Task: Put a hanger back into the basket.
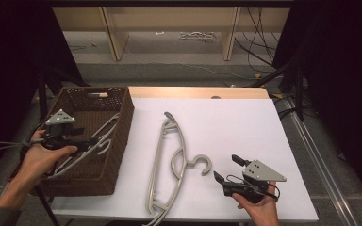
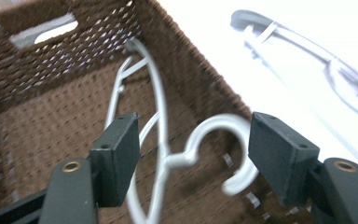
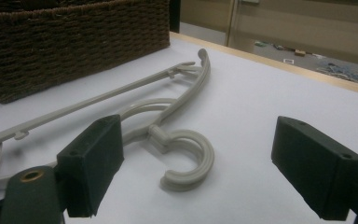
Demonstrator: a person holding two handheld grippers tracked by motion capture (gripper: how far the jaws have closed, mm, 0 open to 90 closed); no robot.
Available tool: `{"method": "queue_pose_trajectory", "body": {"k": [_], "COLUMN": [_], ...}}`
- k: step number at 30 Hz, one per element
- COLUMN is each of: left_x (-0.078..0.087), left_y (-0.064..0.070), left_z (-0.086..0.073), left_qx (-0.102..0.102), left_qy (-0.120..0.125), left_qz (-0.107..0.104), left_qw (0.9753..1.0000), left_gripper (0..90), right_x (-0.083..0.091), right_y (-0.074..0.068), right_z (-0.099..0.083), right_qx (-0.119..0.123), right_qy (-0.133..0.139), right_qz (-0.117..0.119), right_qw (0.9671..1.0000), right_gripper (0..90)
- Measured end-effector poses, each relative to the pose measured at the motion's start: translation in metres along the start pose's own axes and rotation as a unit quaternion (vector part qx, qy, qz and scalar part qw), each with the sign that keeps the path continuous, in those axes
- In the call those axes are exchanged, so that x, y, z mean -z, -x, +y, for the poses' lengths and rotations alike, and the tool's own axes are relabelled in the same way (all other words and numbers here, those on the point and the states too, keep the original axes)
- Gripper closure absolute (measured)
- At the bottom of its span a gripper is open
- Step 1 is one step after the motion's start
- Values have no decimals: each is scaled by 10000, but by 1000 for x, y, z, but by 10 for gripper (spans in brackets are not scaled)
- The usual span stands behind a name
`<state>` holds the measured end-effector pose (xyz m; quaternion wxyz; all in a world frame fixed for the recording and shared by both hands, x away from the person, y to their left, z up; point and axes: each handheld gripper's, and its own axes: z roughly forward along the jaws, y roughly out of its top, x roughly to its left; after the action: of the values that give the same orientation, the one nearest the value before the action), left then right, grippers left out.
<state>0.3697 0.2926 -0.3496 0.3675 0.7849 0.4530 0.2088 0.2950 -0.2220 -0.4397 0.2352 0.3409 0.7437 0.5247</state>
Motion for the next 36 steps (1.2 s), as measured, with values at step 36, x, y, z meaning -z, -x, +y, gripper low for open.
{"method": "queue_pose_trajectory", "body": {"k": [36], "left_x": [0], "left_y": [121], "left_z": [-36], "left_qx": [0], "left_qy": [2010], "left_qz": [-788], "left_qw": [9764], "left_gripper": [213], "right_x": [3], "right_y": [2], "right_z": [1], "right_qx": [34], "right_qy": [73], "right_qz": [-45], "right_qw": [10000], "right_gripper": [176]}}
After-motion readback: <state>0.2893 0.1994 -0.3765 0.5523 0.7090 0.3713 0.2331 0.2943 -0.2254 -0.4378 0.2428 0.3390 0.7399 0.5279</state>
